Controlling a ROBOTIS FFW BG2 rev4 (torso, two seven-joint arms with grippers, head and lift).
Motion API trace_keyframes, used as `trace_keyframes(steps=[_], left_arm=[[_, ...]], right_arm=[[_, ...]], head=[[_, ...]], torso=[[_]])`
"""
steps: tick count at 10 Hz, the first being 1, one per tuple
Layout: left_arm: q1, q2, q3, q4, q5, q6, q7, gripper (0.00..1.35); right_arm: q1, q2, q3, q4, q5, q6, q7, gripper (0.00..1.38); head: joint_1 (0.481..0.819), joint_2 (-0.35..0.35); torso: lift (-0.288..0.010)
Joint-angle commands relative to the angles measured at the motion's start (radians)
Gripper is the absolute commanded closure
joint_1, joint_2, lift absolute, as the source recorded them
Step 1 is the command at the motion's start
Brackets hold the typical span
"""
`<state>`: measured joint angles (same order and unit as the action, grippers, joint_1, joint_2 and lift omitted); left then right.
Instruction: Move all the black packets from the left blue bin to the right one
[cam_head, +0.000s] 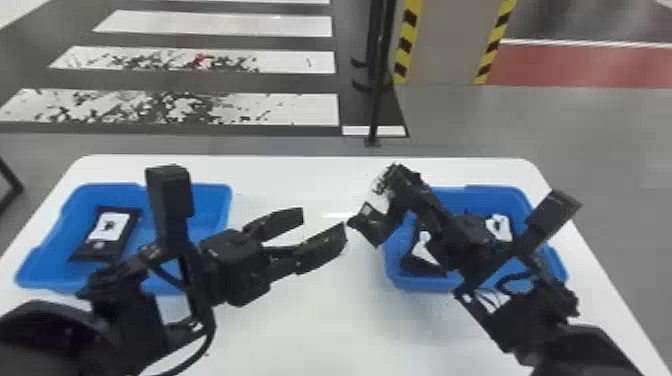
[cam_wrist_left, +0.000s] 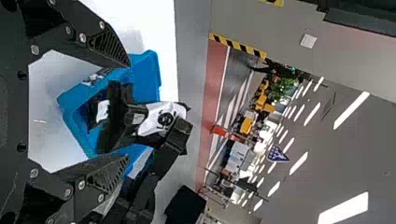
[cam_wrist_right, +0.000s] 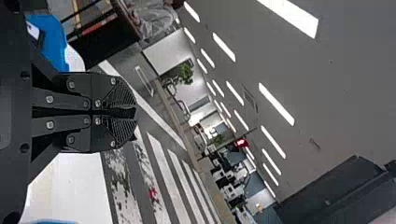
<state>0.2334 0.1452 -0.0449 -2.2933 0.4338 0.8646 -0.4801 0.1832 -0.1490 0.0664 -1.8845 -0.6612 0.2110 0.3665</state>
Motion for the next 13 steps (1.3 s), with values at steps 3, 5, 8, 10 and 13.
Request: trace_keyframes(steps=[3, 5, 8, 10, 13], left_arm=[[0.100, -0.013, 0.123, -0.084, -0.007, 0.016, 0.000, 0.13], [0.130, -0.023, 0.196, -0.108, -0.023, 0.021, 0.000, 0.13], [0.174, -0.033, 0.296, -0.143, -0.051, 0.031, 0.000, 0.13], [0.176, -0.039, 0.358, -0.148, -0.111, 0.070, 0.000, 0.13], [0.103, -0.024, 0.438, -0.062, -0.208, 0.120, 0.014, 0.13]], right_arm=[[-0.156, -0.020, -0.134, 0.244, 0.141, 0.002, -0.003, 1.28], [-0.176, -0.020, -0.202, 0.281, 0.230, 0.059, -0.009, 0.89], [0.006, -0.006, -0.214, 0.062, 0.300, 0.022, -0.090, 0.09], [0.165, 0.014, -0.212, -0.146, 0.416, -0.010, -0.089, 0.13], [0.367, 0.045, -0.150, -0.333, 0.418, -0.020, -0.087, 0.14]], head=[[0.695, -0.107], [0.695, -0.136], [0.695, -0.132], [0.695, -0.101], [0.695, 0.039]], torso=[[-0.140], [-0.140], [-0.140], [-0.140], [-0.140]])
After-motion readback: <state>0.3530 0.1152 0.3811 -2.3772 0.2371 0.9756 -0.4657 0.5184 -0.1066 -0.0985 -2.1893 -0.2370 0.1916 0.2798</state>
